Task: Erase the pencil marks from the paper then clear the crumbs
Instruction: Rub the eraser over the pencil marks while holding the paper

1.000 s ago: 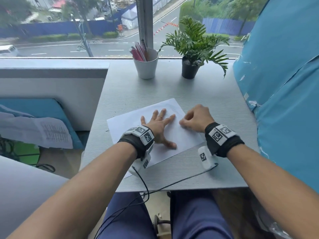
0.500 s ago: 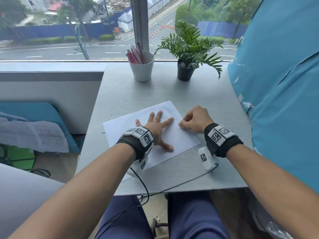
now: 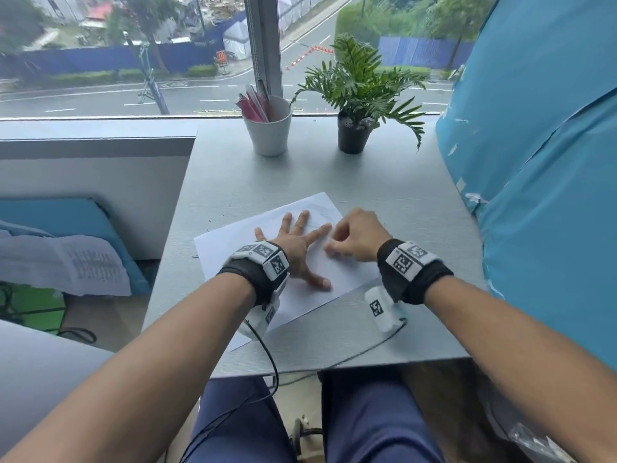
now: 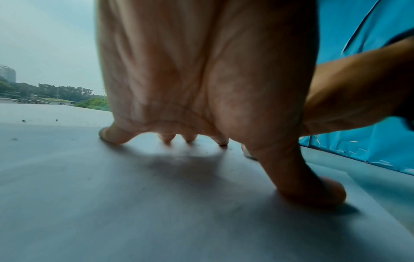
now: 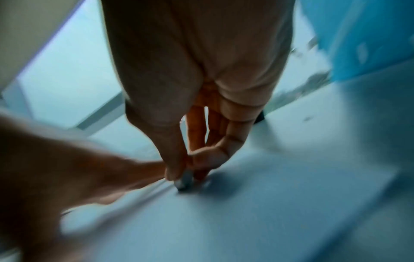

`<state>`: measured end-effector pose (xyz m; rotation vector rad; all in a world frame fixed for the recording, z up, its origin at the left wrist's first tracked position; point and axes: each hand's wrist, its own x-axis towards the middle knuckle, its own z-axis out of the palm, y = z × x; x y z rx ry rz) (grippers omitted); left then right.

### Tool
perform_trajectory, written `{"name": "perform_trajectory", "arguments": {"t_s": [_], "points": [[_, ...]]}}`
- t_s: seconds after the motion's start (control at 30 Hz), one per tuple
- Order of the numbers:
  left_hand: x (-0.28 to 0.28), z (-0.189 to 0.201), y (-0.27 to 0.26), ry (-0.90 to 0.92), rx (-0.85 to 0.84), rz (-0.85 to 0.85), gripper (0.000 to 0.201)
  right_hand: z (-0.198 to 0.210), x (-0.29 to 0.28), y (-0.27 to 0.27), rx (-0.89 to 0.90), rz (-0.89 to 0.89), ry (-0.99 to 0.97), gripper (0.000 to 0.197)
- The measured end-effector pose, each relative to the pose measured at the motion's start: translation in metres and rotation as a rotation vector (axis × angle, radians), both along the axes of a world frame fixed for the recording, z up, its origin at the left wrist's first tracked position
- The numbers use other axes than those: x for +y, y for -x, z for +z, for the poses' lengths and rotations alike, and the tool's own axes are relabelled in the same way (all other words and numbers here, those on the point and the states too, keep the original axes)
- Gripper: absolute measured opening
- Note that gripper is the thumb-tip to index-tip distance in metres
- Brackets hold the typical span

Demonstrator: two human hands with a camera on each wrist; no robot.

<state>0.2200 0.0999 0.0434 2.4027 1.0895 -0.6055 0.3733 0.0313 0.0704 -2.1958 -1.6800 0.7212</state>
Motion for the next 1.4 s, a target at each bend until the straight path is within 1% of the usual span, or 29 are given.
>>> {"name": "perform_trajectory", "arguments": {"t_s": [0.07,0.1,0.2,0.23,0.27,0.33,0.37,0.4,0.47,0.5,0.53,0.57,0.6,0.63,0.67,0.7,0.77,0.8,0.9,0.93,1.0,1.07,1.1,1.13,1.2,1.23,1.3,1.37,1.4], "points": [[-0.001,0.000,0.000,0.001,0.001,0.010,0.131,0.004,0.011,-0.017,-0.008,-0.139,-0.060,0.014],[-0.002,0.000,0.000,0.001,0.005,0.012,0.131,0.003,0.009,-0.012,-0.021,-0.112,-0.072,0.013],[-0.002,0.001,-0.001,0.006,0.015,0.003,0.130,-0.007,-0.012,0.028,-0.028,0.175,-0.026,0.015],[-0.001,0.001,-0.001,0.006,0.010,0.002,0.130,-0.003,-0.012,0.025,-0.003,0.182,-0.008,0.015],[0.000,0.001,-0.001,0.007,0.002,0.004,0.130,0.000,-0.004,0.012,0.009,0.117,0.001,0.014],[0.000,0.000,0.000,0.005,-0.004,0.008,0.131,0.006,0.014,-0.012,0.014,-0.059,-0.061,0.013],[-0.001,0.000,0.001,0.004,-0.004,0.010,0.131,0.004,0.015,-0.014,-0.003,-0.081,-0.093,0.013],[-0.002,0.000,0.001,0.008,-0.001,0.012,0.131,0.000,0.013,-0.007,-0.010,-0.039,-0.091,0.014],[-0.003,0.000,0.000,0.018,0.011,0.004,0.131,-0.009,-0.005,0.023,-0.055,0.173,-0.041,0.016],[-0.002,0.001,-0.001,0.016,0.012,0.001,0.131,-0.010,-0.009,0.026,-0.040,0.224,-0.024,0.016],[-0.001,0.001,0.000,0.016,0.004,0.004,0.132,-0.005,-0.005,0.018,-0.012,0.190,0.002,0.015],[-0.001,0.000,0.000,0.018,-0.005,0.011,0.132,-0.002,0.006,0.004,-0.005,0.092,-0.008,0.014],[-0.001,-0.001,0.000,0.015,-0.010,0.015,0.131,0.005,0.015,-0.009,-0.001,-0.012,-0.044,0.014],[0.000,-0.001,0.000,0.013,-0.008,0.020,0.131,0.007,0.021,-0.016,-0.027,-0.057,-0.087,0.015],[-0.001,-0.001,0.000,0.020,-0.002,0.025,0.132,0.005,0.021,-0.012,-0.049,-0.040,-0.096,0.015],[-0.003,-0.001,0.000,0.030,0.002,0.026,0.132,-0.001,0.017,-0.002,-0.057,0.024,-0.092,0.015],[-0.004,0.000,-0.001,0.036,0.001,0.010,0.132,-0.011,-0.002,0.025,-0.068,0.218,-0.052,0.015],[-0.003,0.000,-0.001,0.036,-0.008,0.008,0.132,-0.009,-0.004,0.023,-0.042,0.231,-0.027,0.015],[-0.002,-0.001,0.001,0.032,-0.038,0.027,0.131,0.006,0.022,-0.014,-0.023,-0.035,-0.056,0.015],[-0.003,-0.002,0.002,0.034,-0.037,0.033,0.132,0.006,0.027,-0.017,-0.049,-0.067,-0.080,0.015],[-0.004,-0.004,0.001,0.046,-0.028,0.034,0.134,-0.001,0.019,0.001,-0.051,0.024,-0.087,0.015],[-0.003,-0.005,0.000,0.035,-0.030,0.019,0.137,-0.007,-0.001,0.025,-0.044,0.207,-0.045,0.015],[-0.001,-0.005,0.000,0.035,-0.038,0.023,0.139,-0.004,-0.001,0.021,-0.032,0.213,-0.023,0.016],[-0.001,-0.005,0.001,0.042,-0.047,0.035,0.141,0.000,0.007,0.009,-0.028,0.147,-0.009,0.017],[-0.002,-0.005,0.001,0.033,-0.050,0.047,0.144,0.010,0.028,-0.013,-0.027,-0.029,-0.056,0.017],[-0.003,-0.004,0.002,0.035,-0.042,0.050,0.145,0.009,0.031,-0.014,-0.052,-0.038,-0.084,0.017],[-0.004,-0.006,0.001,0.050,-0.034,0.051,0.147,0.004,0.021,0.005,-0.073,0.090,-0.081,0.018],[-0.002,-0.006,0.000,0.038,-0.033,0.036,0.149,-0.002,0.002,0.028,-0.064,0.259,-0.020,0.018],[-0.001,-0.005,0.000,0.040,-0.036,0.039,0.150,0.000,0.003,0.022,-0.049,0.254,0.003,0.018]]}}
